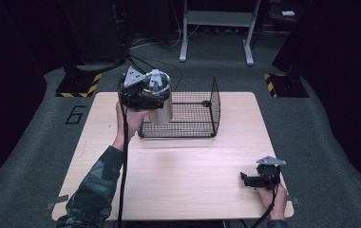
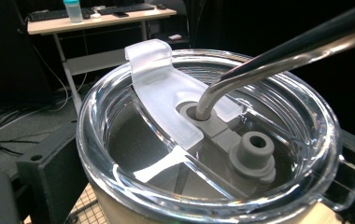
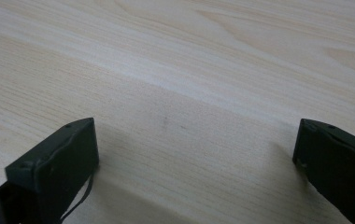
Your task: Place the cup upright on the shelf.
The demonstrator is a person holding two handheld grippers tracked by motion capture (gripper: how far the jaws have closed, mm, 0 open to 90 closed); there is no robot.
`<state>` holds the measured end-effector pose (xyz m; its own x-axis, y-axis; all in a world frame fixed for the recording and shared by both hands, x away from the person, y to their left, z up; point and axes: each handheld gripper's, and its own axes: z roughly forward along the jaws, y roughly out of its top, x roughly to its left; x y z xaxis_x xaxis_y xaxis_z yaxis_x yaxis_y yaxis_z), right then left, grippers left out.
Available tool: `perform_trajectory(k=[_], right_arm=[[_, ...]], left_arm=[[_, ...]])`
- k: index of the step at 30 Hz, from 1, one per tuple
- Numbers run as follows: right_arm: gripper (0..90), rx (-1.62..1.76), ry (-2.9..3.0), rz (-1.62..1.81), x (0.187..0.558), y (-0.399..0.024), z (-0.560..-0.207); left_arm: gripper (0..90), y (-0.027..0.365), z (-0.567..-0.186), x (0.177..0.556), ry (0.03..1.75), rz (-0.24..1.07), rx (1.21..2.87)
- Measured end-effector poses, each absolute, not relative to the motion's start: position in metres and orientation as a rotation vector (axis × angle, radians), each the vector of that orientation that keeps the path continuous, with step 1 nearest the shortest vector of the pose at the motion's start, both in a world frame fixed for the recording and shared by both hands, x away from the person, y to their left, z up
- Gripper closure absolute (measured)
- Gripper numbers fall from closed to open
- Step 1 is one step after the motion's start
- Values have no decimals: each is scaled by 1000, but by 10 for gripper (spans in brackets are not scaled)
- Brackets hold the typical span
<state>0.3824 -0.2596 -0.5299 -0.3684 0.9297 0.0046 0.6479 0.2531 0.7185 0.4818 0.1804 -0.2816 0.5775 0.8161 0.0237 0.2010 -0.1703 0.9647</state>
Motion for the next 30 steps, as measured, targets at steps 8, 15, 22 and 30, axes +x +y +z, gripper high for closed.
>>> perform_trajectory(k=[8, 15, 22, 30], right_arm=[[0, 1435, 2110, 896, 382, -260, -530], [0, 1435, 2108, 897, 382, -260, -530], [0, 1435, 2108, 897, 382, -260, -530], [0, 1443, 2103, 901, 382, -259, -530]], left_arm=[[37, 172, -280, 497, 861, 703, 1680], [37, 164, -285, 510, 869, 695, 1693], [37, 157, -294, 521, 880, 685, 1693], [37, 150, -305, 540, 906, 684, 1703]])
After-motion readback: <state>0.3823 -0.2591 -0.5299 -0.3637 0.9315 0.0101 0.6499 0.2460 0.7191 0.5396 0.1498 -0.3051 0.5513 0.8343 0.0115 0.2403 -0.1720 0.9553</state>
